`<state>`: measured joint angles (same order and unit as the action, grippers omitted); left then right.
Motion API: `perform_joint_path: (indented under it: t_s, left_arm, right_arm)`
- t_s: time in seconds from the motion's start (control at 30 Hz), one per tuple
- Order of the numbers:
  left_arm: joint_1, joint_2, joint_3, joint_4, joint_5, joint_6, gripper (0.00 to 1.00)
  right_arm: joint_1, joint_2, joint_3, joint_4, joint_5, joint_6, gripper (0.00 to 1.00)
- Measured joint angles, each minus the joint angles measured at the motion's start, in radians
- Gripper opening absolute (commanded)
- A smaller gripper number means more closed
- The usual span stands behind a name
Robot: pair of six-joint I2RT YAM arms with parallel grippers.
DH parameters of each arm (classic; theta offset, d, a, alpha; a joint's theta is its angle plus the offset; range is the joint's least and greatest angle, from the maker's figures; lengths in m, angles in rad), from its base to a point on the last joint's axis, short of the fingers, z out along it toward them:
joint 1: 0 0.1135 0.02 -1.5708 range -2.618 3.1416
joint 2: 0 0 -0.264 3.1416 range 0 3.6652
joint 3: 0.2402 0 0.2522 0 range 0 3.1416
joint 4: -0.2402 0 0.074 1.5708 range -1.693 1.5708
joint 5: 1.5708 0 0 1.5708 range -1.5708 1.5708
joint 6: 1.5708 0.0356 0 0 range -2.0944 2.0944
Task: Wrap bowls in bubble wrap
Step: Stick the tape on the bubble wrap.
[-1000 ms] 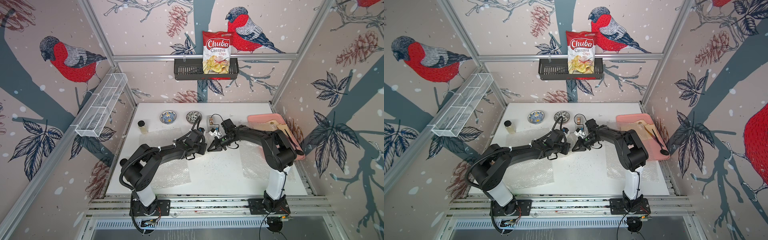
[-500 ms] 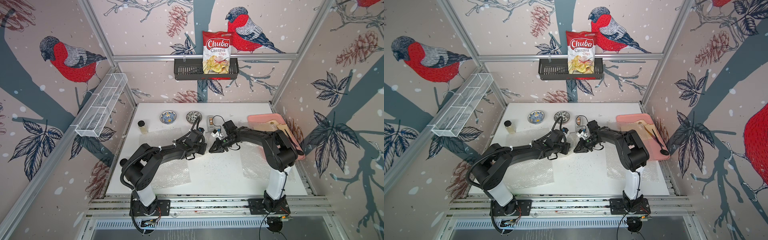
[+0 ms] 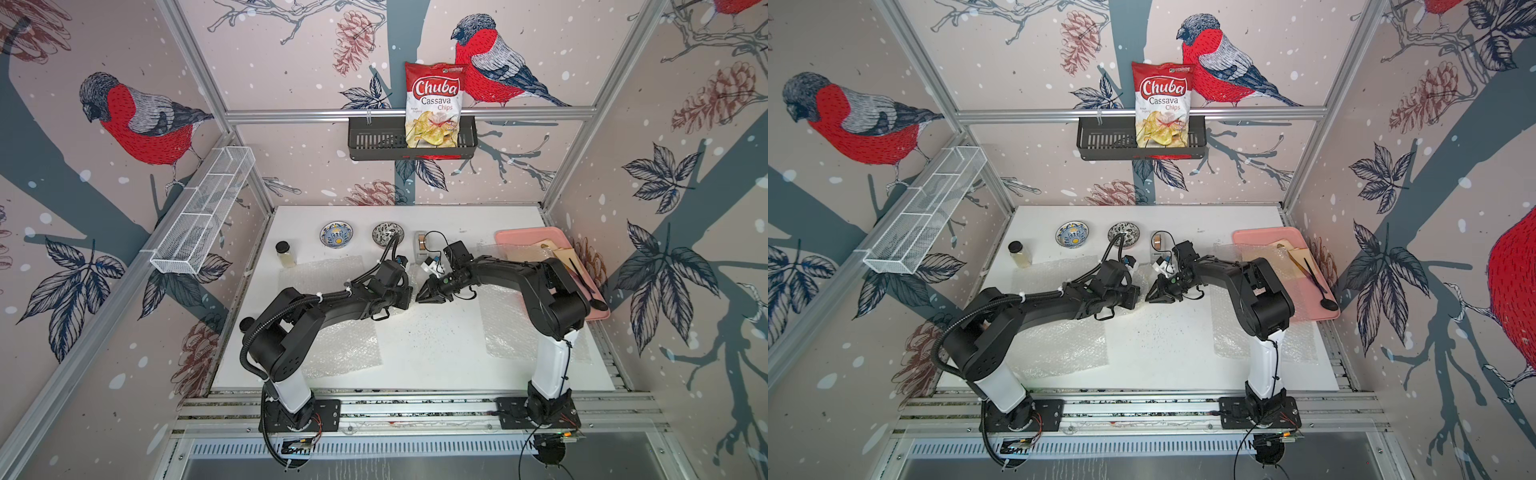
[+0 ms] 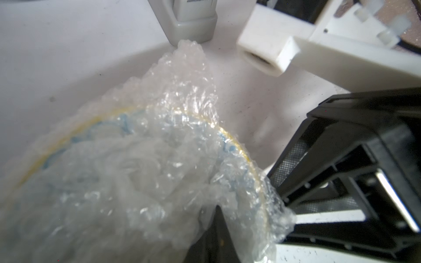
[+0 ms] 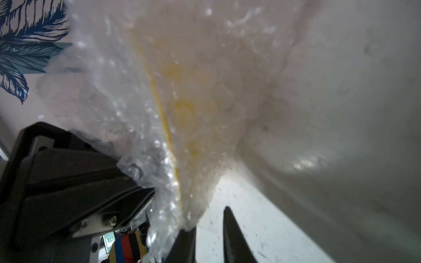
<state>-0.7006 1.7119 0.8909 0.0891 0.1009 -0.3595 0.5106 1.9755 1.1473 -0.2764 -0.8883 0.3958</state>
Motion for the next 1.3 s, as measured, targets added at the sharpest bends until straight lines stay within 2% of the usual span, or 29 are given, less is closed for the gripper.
perform_joint_path:
  t_s: [0.13, 0.27, 0.47, 0.6, 0.7, 0.97, 1.3]
  left_arm:
    - [0.000, 0.007, 0.000, 0.011, 0.003, -0.001, 0.00]
    - [0.000, 0.012, 0.000, 0.021, 0.003, -0.007, 0.00]
    - [0.000, 0.014, 0.000, 0.030, 0.002, -0.010, 0.00]
    - [-0.001, 0.014, 0.000, 0.033, 0.009, -0.010, 0.00]
    - [-0.003, 0.014, 0.005, 0.029, 0.024, -0.011, 0.00]
    - [-0.004, -0.009, 0.035, -0.001, 0.031, -0.012, 0.00]
    - [-0.005, -0.108, 0.071, -0.064, -0.003, -0.034, 0.11]
  right_arm:
    - [0.000, -0.002, -0.014, 0.039, 0.002, 0.026, 0.23]
    - [0.001, -0.026, -0.055, 0.119, 0.013, 0.062, 0.15]
    - [-0.007, -0.084, -0.140, 0.270, 0.024, 0.169, 0.15]
    - [-0.039, -0.129, -0.194, 0.361, 0.018, 0.239, 0.25]
    - [-0.052, -0.148, -0.204, 0.386, 0.017, 0.258, 0.38]
    - [-0.081, -0.247, -0.237, 0.288, 0.063, 0.215, 0.44]
    - [0.003, -0.268, -0.219, 0.224, 0.131, 0.213, 0.51]
